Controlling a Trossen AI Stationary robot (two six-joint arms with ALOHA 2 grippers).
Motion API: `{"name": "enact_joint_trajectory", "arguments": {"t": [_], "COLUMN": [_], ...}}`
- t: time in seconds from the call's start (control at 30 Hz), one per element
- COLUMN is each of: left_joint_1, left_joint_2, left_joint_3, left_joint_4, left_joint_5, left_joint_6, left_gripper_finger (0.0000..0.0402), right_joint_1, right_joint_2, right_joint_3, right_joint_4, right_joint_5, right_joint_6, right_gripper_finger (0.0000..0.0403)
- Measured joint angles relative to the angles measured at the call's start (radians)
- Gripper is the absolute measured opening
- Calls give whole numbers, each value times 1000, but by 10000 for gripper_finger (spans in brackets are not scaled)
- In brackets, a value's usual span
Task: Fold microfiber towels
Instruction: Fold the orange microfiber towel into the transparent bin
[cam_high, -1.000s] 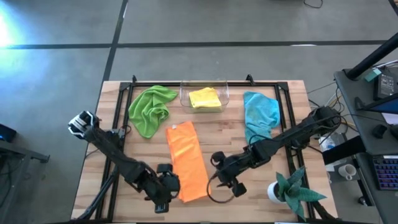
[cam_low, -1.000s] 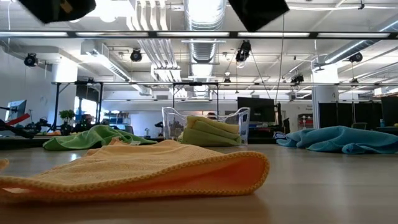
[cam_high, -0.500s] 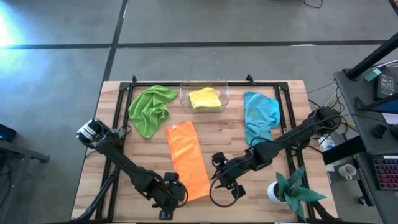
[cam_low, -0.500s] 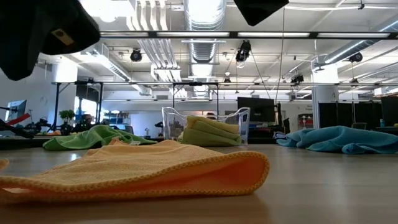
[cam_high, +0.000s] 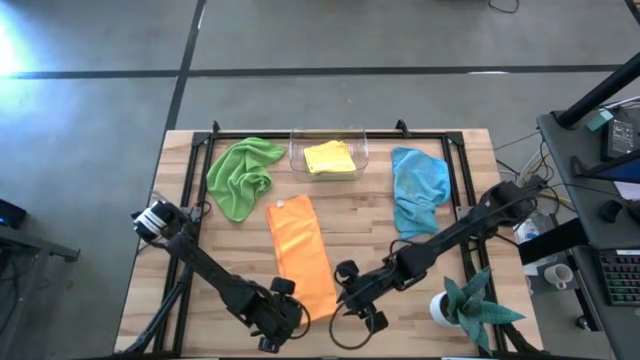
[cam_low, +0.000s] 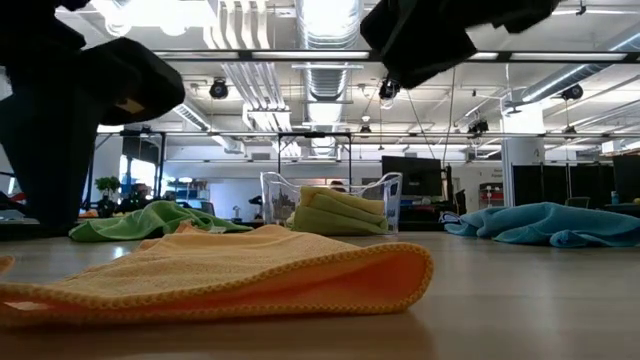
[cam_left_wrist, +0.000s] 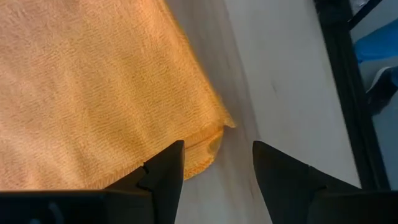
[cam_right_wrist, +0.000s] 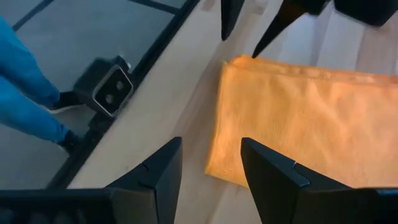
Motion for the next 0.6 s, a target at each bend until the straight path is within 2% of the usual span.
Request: {"name": "enact_joint_trajectory", "arguments": {"t": [0.3, 0.37, 0.6], "left_joint_1": [0, 0, 1], "left_joint_2": [27, 29, 30], "left_joint_3": [-9, -14, -17], "left_joint_4": [24, 7, 24], "left_joint_5": [-46, -73, -73], "left_joint_6": [2, 36, 146], "left_gripper_finger": [175, 175, 175], "right_joint_1": [2, 3, 4], "right_joint_2": [78, 95, 161], "right_joint_3": [0, 0, 6], "right_joint_4": [55, 79, 102], "right_joint_5": [3, 3, 3], "right_joint_6": [0, -4, -15], "right_gripper_finger": [162, 162, 162]}}
